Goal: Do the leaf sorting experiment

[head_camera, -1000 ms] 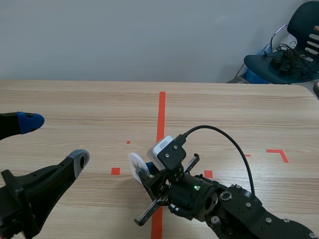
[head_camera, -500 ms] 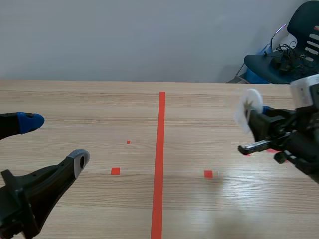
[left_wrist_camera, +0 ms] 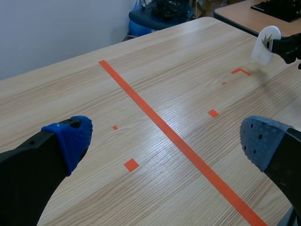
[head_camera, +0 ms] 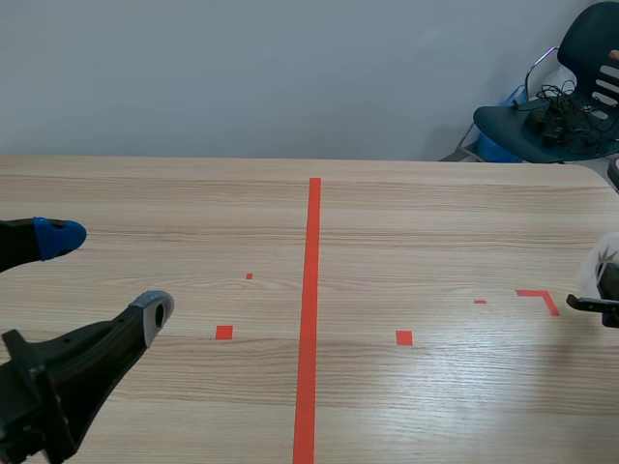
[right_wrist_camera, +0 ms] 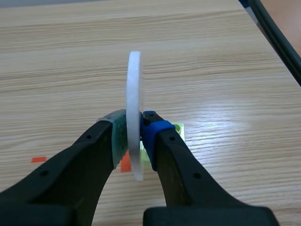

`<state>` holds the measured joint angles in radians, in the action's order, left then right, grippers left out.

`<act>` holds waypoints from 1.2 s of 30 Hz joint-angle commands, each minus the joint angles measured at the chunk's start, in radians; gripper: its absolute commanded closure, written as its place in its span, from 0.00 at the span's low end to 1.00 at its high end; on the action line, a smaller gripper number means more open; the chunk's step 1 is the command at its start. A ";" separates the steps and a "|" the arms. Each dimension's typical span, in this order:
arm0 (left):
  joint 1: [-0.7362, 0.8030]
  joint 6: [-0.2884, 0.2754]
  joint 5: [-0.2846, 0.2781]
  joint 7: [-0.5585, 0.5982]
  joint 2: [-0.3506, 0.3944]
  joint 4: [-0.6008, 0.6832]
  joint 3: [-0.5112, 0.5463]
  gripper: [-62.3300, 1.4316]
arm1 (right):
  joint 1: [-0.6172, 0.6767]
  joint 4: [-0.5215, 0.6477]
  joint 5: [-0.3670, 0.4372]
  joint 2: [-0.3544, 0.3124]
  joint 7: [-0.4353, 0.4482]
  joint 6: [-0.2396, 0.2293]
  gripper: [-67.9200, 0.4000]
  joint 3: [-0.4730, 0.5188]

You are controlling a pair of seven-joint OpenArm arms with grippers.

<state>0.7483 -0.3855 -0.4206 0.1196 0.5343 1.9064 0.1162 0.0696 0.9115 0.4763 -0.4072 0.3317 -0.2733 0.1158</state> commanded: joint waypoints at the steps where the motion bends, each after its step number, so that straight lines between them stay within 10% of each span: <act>1: -0.003 -0.002 -0.009 0.011 -0.005 0.019 0.003 0.00 | -0.037 0.013 0.006 -0.016 0.023 -0.003 0.92 -0.004; 8: -0.003 -0.002 -0.009 0.011 -0.005 0.019 0.003 0.00 | -0.071 -0.089 0.007 -0.021 0.026 0.091 0.91 -0.004; 13: -0.003 -0.002 -0.009 0.011 -0.005 0.019 0.003 0.00 | -0.055 -0.089 0.006 -0.037 0.030 0.084 0.62 -0.004; 17: -0.003 -0.002 -0.009 0.011 -0.005 0.019 0.003 0.00 | -0.039 -0.077 0.008 -0.085 0.064 0.038 0.45 -0.001; 27: -0.003 -0.002 -0.010 0.011 -0.005 0.019 0.003 0.00 | 0.129 0.240 0.012 -0.243 0.048 -0.197 0.41 0.153; 36: -0.010 -0.005 -0.002 -0.076 -0.005 0.017 -0.016 0.00 | 0.335 0.570 0.105 -0.249 0.018 -0.304 0.32 0.267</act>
<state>0.7475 -0.3889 -0.4194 0.0311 0.5343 1.9064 0.1116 0.4038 1.4811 0.5594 -0.6537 0.3340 -0.5842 0.3614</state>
